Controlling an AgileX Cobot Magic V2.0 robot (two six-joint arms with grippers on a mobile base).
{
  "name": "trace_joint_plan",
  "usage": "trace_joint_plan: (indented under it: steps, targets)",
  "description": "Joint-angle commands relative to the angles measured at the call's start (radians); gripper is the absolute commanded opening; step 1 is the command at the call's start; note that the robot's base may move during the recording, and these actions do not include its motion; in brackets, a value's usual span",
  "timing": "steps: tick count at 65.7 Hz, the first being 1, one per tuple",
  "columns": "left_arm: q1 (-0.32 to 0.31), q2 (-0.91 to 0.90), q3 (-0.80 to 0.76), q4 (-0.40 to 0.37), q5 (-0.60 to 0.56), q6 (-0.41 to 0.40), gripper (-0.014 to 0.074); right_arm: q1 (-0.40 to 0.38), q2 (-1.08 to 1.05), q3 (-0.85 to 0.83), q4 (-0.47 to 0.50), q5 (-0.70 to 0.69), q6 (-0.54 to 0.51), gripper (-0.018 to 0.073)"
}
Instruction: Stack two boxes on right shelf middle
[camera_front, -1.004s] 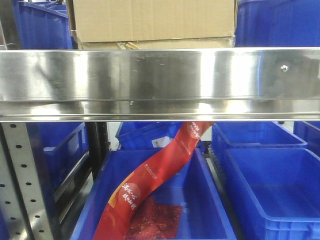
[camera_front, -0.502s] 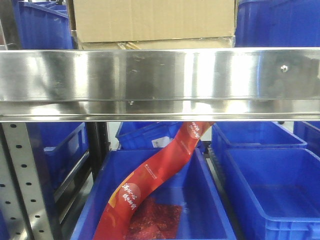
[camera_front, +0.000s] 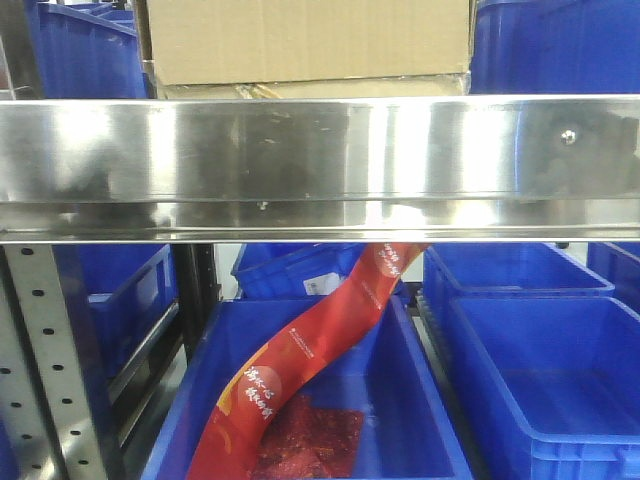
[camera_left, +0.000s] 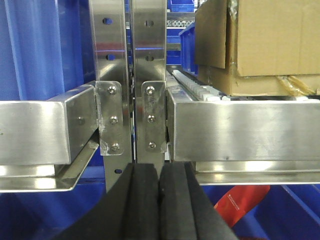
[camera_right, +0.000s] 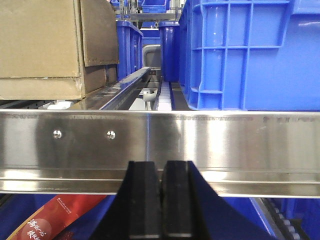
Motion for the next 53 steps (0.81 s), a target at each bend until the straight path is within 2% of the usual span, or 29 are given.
trace_joint_plan:
  steps: [1,9,53]
  targets:
    - [-0.001,-0.006,0.000,-0.004,-0.040,-0.013,-0.0111,0.004,-0.004,0.001,-0.012,-0.024,0.000,-0.0162]
    - [-0.001,-0.006,0.000,0.011,-0.042,-0.094,-0.0111,0.004,-0.004,0.001,-0.012,-0.024,0.000,-0.0162]
    - [-0.001,-0.006,0.000,0.022,-0.042,-0.093,-0.0111,0.004,-0.004,0.001,-0.012,-0.024,0.000,-0.0162]
